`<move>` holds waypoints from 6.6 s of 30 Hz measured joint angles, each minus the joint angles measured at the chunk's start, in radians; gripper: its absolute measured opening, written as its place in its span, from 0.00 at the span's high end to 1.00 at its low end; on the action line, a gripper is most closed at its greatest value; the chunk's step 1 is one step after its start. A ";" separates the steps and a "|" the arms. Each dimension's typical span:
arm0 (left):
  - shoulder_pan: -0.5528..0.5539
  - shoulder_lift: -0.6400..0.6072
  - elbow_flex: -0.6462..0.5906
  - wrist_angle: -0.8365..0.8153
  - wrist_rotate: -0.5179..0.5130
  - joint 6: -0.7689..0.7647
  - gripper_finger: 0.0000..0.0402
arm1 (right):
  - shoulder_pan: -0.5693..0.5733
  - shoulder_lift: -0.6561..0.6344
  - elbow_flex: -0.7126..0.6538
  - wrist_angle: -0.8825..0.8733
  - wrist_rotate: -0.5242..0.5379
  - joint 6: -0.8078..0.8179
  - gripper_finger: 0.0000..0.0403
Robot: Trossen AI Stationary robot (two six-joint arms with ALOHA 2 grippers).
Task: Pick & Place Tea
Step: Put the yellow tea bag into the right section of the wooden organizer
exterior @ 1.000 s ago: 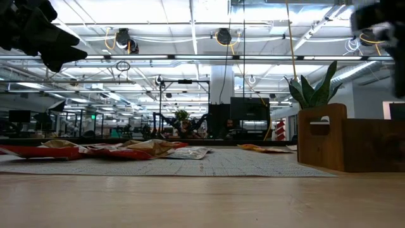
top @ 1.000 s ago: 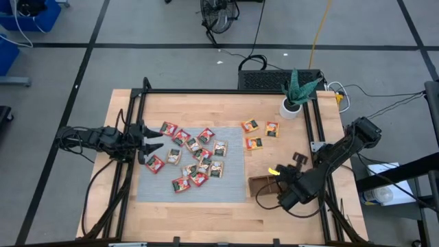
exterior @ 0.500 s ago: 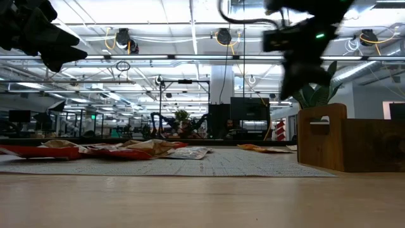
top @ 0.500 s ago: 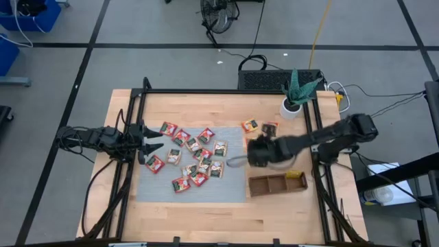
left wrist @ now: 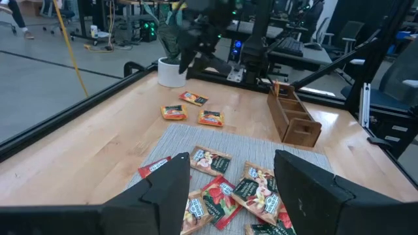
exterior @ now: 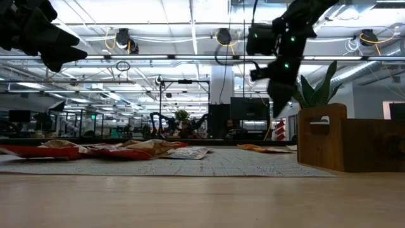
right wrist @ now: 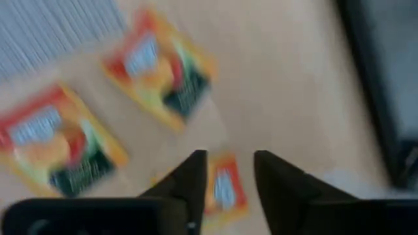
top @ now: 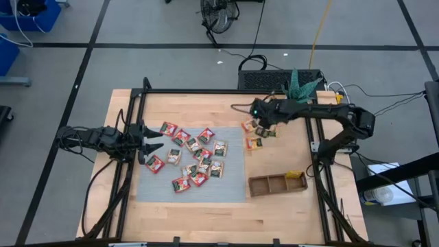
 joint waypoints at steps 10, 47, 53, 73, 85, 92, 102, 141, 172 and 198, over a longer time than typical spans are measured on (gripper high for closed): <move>0.000 0.000 0.000 0.000 0.000 0.000 0.44 | -0.205 0.000 -0.126 0.029 -0.147 -0.001 0.44; 0.000 0.000 0.000 0.000 0.000 0.000 0.44 | -0.210 -0.103 -0.356 0.191 -0.514 0.046 0.58; 0.000 0.000 0.000 0.000 0.000 0.000 0.44 | -0.174 -0.149 -0.355 0.181 -0.549 0.077 0.63; 0.000 0.000 0.000 0.000 0.000 0.000 0.44 | 0.104 -0.145 -0.353 0.203 -0.246 -0.188 0.99; 0.000 0.000 0.000 0.000 0.000 0.000 0.44 | 0.054 -0.119 -0.351 0.401 -0.203 -0.230 1.00; 0.000 0.000 0.000 0.000 0.000 0.000 0.44 | 0.021 0.010 -0.349 0.442 -0.177 -0.230 1.00; 0.000 0.000 0.000 0.001 0.000 0.000 0.44 | 0.022 -0.004 -0.308 0.161 -0.072 -0.036 1.00; 0.000 0.000 0.000 0.000 -0.001 0.000 0.44 | 0.536 -0.226 -0.301 0.276 -0.239 0.376 0.59; 0.000 0.000 0.000 0.000 0.000 0.000 0.44 | 0.382 0.151 -0.199 -0.054 -0.147 0.585 0.44; 0.000 0.000 0.000 0.001 0.000 0.000 0.44 | 0.551 -0.188 -0.231 -0.001 0.050 0.593 1.00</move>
